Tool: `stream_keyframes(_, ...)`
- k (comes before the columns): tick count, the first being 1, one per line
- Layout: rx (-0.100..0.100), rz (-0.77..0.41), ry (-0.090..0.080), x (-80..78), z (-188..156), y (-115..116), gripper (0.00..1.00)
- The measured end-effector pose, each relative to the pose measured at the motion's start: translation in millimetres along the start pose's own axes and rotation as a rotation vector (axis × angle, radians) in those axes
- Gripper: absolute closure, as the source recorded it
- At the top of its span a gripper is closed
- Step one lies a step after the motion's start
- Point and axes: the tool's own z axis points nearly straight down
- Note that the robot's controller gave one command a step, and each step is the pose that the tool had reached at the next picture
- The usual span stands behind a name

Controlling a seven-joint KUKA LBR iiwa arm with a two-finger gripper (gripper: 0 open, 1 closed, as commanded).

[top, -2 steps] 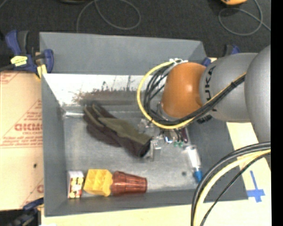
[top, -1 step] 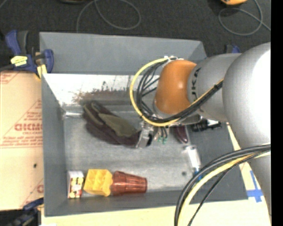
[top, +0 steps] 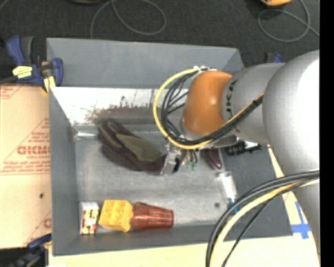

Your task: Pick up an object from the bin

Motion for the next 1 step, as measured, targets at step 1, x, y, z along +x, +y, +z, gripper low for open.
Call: stream_keyframes(1,-0.001,-0.033,-0.005,-7.4,-139.5,-4.8,1.0)
